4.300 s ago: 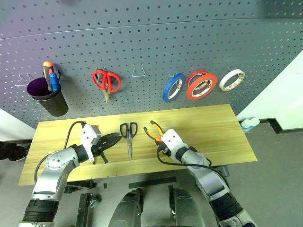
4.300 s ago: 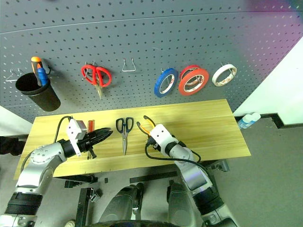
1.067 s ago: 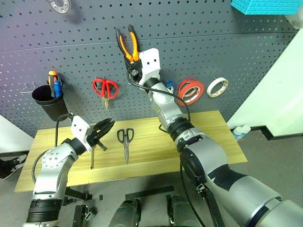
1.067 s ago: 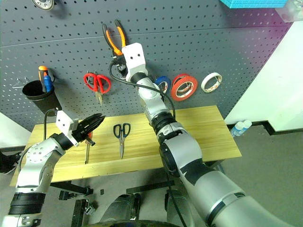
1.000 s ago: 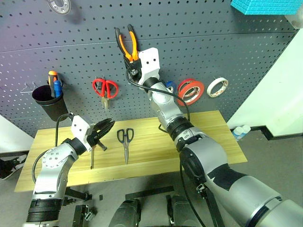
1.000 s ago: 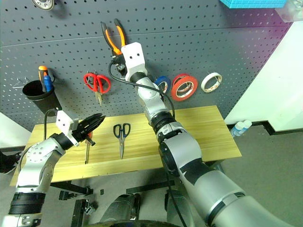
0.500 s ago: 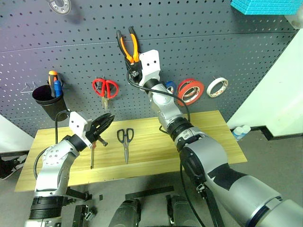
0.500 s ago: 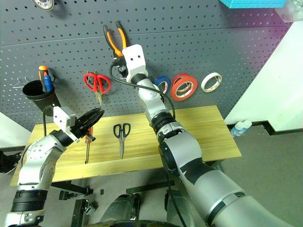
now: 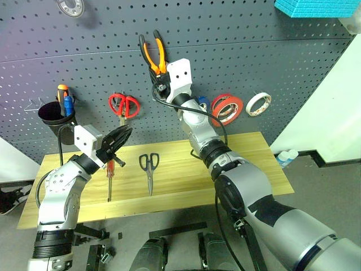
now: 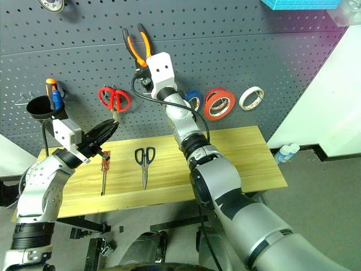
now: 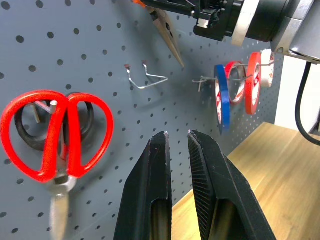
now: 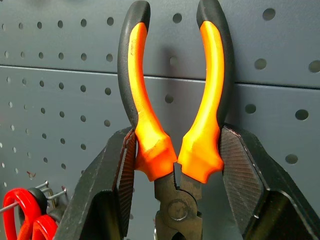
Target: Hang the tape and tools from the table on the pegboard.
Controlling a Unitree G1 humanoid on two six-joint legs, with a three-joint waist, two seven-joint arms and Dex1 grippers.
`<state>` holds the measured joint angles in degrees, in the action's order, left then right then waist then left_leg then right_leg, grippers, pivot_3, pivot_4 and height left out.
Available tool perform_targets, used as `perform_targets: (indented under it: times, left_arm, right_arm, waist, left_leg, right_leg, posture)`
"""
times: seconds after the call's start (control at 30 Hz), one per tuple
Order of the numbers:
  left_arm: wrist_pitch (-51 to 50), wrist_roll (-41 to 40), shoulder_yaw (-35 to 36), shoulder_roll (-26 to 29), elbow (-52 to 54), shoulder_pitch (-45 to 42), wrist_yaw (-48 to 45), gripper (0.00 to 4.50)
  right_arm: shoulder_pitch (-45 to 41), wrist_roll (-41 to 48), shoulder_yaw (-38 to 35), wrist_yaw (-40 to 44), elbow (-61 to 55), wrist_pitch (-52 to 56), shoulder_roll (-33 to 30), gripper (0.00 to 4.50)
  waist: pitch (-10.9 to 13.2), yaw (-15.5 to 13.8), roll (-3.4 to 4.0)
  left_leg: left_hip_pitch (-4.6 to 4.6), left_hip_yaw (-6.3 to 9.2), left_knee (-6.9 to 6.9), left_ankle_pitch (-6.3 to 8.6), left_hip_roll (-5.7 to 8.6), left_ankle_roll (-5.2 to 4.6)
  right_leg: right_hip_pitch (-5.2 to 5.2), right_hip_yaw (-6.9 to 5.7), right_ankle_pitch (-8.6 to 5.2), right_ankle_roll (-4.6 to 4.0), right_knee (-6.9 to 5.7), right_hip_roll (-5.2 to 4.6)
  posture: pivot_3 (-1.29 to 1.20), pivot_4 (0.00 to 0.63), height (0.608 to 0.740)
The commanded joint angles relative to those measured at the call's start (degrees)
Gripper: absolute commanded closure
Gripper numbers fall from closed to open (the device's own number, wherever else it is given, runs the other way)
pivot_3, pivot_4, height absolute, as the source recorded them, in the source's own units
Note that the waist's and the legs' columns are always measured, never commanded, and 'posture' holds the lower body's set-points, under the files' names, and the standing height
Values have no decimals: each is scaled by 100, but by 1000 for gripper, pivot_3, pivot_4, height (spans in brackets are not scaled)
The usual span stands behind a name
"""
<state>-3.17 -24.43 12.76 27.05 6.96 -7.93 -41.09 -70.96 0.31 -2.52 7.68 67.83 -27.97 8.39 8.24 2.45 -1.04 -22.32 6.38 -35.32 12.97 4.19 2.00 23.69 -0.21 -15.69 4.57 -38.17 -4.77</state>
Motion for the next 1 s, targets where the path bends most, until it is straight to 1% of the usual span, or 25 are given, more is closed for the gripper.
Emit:
perform_targets:
  times: [0.03, 0.37, 1.0]
  left_arm:
    - [46, -61, 124, 83, 187, -38, 25, 3858]
    - [63, 15, 34, 57, 192, 14, 31, 3858]
    - [78, 27, 43, 76, 194, 51, 32, 3858]
  right_arm:
    - [-282, 36, -71, -34, -80, -140, 14, 2397]
    - [-393, -20, -92, -210, 186, 58, 9, 2397]
    - [-358, 10, -121, -61, 177, 33, 80, 2397]
  waist:
    - [0, 0, 0]
    - [0, -1, 0]
    - [0, -4, 0]
  left_leg:
    - [0, 0, 0, 0, 0, 0]
    - [2, 0, 0, -4, -5, 7]
    - [5, 0, 0, -9, -11, 15]
  right_leg:
    - [0, 0, 0, 0, 0, 0]
    - [0, 1, 5, -8, -1, 6]
    - [0, 1, 12, -18, -2, 13]
  posture:
    - [64, 80, 740]
    - [69, 78, 740]
    - [73, 72, 740]
